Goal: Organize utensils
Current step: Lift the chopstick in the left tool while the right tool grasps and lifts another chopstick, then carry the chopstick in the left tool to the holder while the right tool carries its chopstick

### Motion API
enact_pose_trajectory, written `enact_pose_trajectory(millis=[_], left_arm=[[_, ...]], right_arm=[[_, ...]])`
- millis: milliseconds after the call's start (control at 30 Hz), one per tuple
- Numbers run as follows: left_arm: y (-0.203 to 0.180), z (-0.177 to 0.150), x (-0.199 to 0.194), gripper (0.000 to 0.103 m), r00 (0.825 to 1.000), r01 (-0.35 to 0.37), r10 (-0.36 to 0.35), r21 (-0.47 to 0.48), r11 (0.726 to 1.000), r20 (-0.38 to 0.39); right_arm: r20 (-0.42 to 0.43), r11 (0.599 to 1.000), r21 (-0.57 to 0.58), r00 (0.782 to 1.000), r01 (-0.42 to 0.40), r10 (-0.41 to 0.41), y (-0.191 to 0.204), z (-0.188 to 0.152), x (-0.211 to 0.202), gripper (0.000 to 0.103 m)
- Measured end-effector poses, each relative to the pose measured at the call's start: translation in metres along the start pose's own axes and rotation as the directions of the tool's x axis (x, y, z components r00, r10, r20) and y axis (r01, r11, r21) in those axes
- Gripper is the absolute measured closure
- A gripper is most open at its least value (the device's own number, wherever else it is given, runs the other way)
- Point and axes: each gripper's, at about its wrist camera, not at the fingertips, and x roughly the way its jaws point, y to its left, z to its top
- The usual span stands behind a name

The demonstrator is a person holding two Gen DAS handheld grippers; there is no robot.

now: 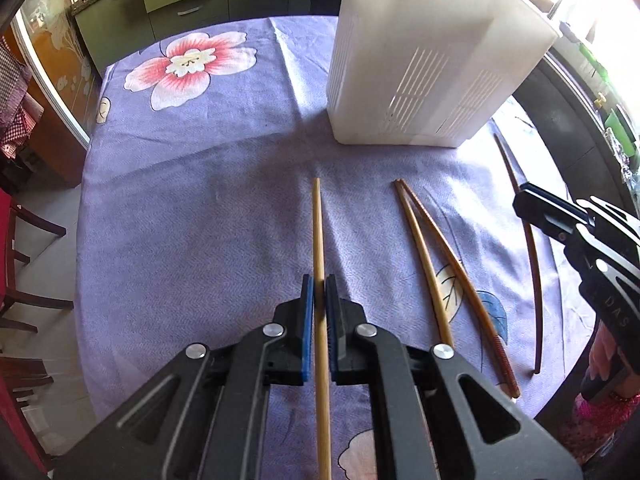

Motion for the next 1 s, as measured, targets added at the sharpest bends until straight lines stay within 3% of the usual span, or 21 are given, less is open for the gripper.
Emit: enact_pose_trajectory(millis=[167,333,433,500,533,633,767,867,933,1000], left_arm=[[0.005,-0.007,-0.042,0.097,0.993,0.026,-0.024,-0.012,1.000,0.114],[-0.001,-0.009,-0.078,0.097,0.978,0.025,-0.026,0.009,1.000,0.205],[-0.009,-0.006,-0.070,0.097,0.993,-0.013,0.009,0.039,0.999,0.117],[-0.005,-0.003,-0.047,0.097,0.999,0.034,-0.035,0.003,0.999,0.026],[-0.004,-0.001,-0.033,0.097,1.000,0.018,-0.018,0.003,1.000,-0.013],[-0.001,0.006,0.001,0.086,0.997,-0.004,0.005,0.008,1.000,-0.076],[-0.003,0.012,0.021,0.078,0.996,-0.013,0.015,0.021,1.000,-0.089],[-0.006,0.013,0.027,0.079,0.994,-0.045,0.047,0.027,0.999,-0.098],[-0.009,0.013,0.028,0.091,0.991,-0.092,0.096,0.047,0.995,-0.091],[-0.009,0.013,0.027,0.097,0.991,-0.088,0.091,0.042,0.995,-0.094]], right_arm=[[0.124,0.999,0.038,0.992,-0.017,0.012,-0.007,-0.001,-0.046,0.097],[0.193,0.999,0.050,0.981,-0.018,0.008,-0.013,0.002,-0.080,0.097],[0.209,0.999,0.050,0.978,-0.020,0.009,-0.014,0.004,-0.091,0.097],[0.215,0.999,0.048,0.977,-0.018,0.008,-0.013,0.004,-0.093,0.097],[0.215,0.999,0.049,0.976,-0.020,0.009,-0.015,0.002,-0.098,0.097],[0.212,0.998,0.052,0.977,-0.029,0.018,-0.014,-0.001,-0.097,0.096],[0.201,0.998,0.049,0.979,-0.031,0.021,-0.014,-0.003,-0.095,0.097],[0.197,0.998,0.054,0.980,-0.038,0.027,-0.016,-0.003,-0.093,0.097],[0.196,0.998,0.055,0.980,-0.043,0.031,-0.017,-0.003,-0.091,0.097],[0.195,0.997,0.055,0.980,-0.046,0.034,-0.017,-0.002,-0.090,0.097]])
